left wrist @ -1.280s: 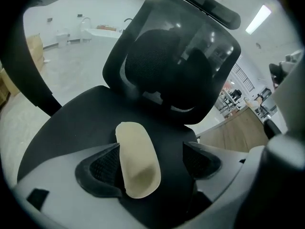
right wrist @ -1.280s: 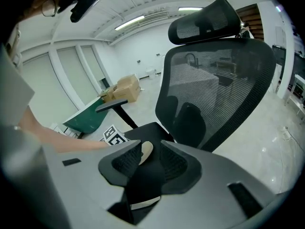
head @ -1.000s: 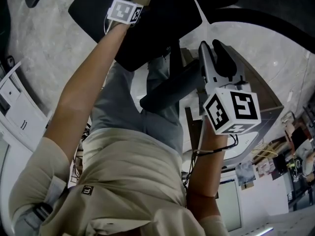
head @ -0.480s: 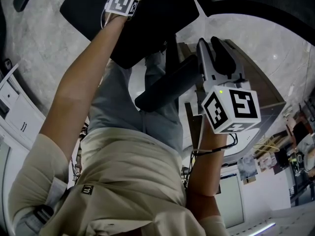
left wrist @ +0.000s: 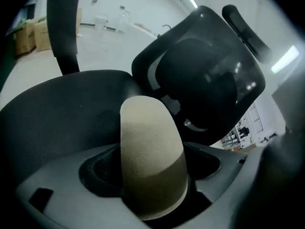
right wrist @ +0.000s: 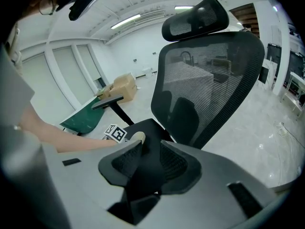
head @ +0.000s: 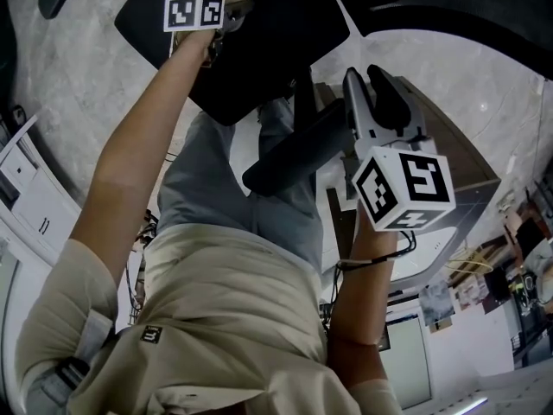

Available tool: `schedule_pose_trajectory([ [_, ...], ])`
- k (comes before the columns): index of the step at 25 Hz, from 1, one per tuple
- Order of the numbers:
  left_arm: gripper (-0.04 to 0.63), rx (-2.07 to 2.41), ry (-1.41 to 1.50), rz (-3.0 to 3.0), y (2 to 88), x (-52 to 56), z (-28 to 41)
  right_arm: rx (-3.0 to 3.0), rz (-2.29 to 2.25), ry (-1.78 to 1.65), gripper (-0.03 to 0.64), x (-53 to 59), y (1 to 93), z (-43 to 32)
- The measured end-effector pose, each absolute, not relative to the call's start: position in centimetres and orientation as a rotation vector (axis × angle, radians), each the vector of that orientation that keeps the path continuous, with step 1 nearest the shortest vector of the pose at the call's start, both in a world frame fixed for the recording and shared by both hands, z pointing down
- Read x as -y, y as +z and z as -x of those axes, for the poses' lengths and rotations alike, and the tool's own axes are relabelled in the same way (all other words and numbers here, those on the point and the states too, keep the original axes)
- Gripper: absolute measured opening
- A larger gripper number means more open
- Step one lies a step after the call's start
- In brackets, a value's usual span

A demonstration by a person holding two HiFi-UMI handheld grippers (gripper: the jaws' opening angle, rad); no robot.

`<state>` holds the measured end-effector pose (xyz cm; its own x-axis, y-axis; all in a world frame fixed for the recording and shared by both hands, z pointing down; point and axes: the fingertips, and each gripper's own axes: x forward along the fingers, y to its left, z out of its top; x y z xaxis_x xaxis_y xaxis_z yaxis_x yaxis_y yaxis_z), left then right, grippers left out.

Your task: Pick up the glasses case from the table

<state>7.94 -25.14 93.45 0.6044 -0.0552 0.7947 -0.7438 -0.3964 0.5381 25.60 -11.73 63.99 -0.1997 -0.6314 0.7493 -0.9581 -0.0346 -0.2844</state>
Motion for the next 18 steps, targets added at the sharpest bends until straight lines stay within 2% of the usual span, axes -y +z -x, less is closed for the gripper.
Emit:
schedule_pose_trajectory([
  [8, 0.403, 0.572, 0.45, -1.83, 84.2, 27.5, -9.1, 1.881, -1.686, 1.072, 0.129, 12.8, 61.2, -24.7],
  [18, 0.405, 0.382, 0.221, -1.974, 67.5, 28.7, -8.3, 1.96, -1.722, 0.964, 0.129, 14.6, 55.3, -22.3],
])
